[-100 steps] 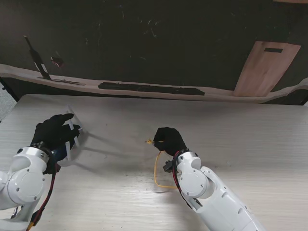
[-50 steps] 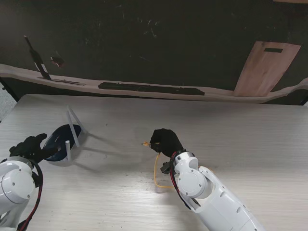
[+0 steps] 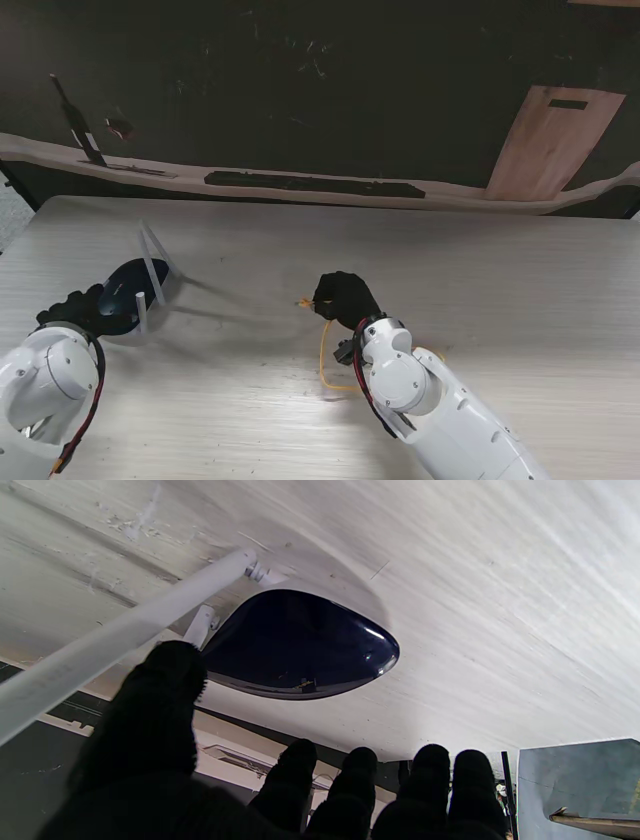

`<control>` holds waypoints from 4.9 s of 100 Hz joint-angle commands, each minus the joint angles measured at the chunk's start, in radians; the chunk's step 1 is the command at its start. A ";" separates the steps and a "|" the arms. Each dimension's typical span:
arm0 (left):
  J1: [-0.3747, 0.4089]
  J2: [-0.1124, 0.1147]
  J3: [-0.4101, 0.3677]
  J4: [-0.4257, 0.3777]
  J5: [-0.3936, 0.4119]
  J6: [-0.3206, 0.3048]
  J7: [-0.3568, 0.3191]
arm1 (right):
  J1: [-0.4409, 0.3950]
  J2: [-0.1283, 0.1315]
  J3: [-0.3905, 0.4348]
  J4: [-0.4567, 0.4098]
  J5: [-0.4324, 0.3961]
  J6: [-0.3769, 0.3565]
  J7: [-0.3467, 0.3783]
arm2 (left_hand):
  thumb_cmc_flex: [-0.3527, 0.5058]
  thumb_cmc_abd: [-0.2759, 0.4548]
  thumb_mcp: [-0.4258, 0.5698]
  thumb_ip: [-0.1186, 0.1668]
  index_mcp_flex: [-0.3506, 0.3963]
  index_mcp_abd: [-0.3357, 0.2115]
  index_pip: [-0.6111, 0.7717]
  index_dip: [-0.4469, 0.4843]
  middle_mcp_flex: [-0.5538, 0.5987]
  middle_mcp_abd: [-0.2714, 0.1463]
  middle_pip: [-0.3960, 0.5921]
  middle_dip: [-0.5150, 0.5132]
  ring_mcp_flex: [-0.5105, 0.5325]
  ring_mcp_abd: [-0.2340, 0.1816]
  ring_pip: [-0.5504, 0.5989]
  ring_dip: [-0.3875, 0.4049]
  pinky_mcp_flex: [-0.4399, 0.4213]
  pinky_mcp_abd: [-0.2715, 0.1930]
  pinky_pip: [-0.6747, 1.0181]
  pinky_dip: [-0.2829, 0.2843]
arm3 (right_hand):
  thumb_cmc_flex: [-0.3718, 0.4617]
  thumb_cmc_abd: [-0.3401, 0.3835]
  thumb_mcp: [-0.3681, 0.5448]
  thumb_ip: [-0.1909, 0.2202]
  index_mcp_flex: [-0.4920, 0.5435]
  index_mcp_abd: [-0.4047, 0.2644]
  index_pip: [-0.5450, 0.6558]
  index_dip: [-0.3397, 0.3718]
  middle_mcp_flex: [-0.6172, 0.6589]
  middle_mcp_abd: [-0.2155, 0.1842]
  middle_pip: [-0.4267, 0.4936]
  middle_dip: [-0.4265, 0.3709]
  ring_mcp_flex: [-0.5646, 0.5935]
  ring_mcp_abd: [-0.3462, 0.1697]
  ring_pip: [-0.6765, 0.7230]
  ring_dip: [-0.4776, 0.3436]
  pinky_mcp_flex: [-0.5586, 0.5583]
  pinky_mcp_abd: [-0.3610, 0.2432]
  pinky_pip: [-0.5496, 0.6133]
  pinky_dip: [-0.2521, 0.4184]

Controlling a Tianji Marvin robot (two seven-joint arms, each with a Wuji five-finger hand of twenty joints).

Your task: Untangle the Ethernet cable and plug it into the router

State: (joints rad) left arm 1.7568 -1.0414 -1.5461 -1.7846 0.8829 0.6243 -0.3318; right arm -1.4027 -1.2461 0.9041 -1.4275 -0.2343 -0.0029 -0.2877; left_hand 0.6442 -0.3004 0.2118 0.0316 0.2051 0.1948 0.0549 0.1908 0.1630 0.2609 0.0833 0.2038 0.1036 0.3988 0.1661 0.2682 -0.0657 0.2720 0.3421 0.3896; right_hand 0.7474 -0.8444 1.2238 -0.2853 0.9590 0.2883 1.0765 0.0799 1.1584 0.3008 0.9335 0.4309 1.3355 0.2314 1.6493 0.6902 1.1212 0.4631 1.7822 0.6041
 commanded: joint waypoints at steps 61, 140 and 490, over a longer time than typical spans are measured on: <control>-0.113 0.009 0.061 0.124 -0.013 -0.006 -0.058 | -0.003 0.007 -0.007 -0.021 -0.009 0.003 0.044 | -0.185 -0.141 0.270 -0.142 -0.040 0.072 -0.053 -0.089 -0.056 0.071 -0.070 -0.109 -0.069 -0.113 -0.090 -0.076 -0.016 -0.021 -0.177 -0.039 | 0.044 0.040 0.020 0.013 0.018 0.000 0.031 0.026 0.118 0.185 0.105 0.020 -0.029 -0.120 0.059 0.010 0.032 0.001 0.098 -0.006; -0.294 -0.028 0.221 0.383 -0.100 -0.031 0.173 | 0.004 0.020 -0.005 -0.032 -0.039 0.025 0.075 | -0.144 -0.127 0.220 -0.107 -0.059 0.136 -0.080 -0.135 -0.056 0.071 -0.072 -0.102 -0.057 -0.105 -0.066 -0.060 -0.009 -0.016 -0.158 -0.010 | 0.044 0.040 0.020 0.013 0.019 -0.001 0.030 0.027 0.119 0.184 0.106 0.022 -0.029 -0.119 0.059 0.009 0.032 0.001 0.099 -0.007; -0.582 -0.052 0.713 0.480 -0.388 -0.319 0.067 | 0.116 -0.088 -0.115 0.084 -0.041 0.253 -0.139 | 0.271 -0.179 0.742 0.151 0.085 0.085 0.555 0.185 0.280 0.027 0.444 0.186 0.381 -0.086 0.440 0.141 0.281 -0.076 0.644 0.102 | 0.031 0.001 0.056 -0.016 0.070 0.074 0.038 0.011 0.222 0.194 0.146 0.030 -0.031 -0.085 0.039 0.010 0.024 0.078 0.069 -0.011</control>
State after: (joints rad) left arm 1.1445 -1.0926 -0.8451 -1.3255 0.5094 0.3043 -0.2251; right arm -1.2902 -1.3147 0.7963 -1.3442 -0.2847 0.2476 -0.4345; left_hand 0.5479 -0.6495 0.7652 0.0561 0.1583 0.3753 0.4006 0.3030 0.3047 0.3918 0.3246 0.2921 0.3778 0.5258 0.3070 0.3100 0.1547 0.3861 0.7256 0.3799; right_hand 0.7586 -0.8426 1.2192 -0.2933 0.9738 0.3218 1.0665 0.0800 1.2228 0.3058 0.9692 0.4437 1.3355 0.2718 1.6372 0.6879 1.1206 0.5182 1.7800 0.5789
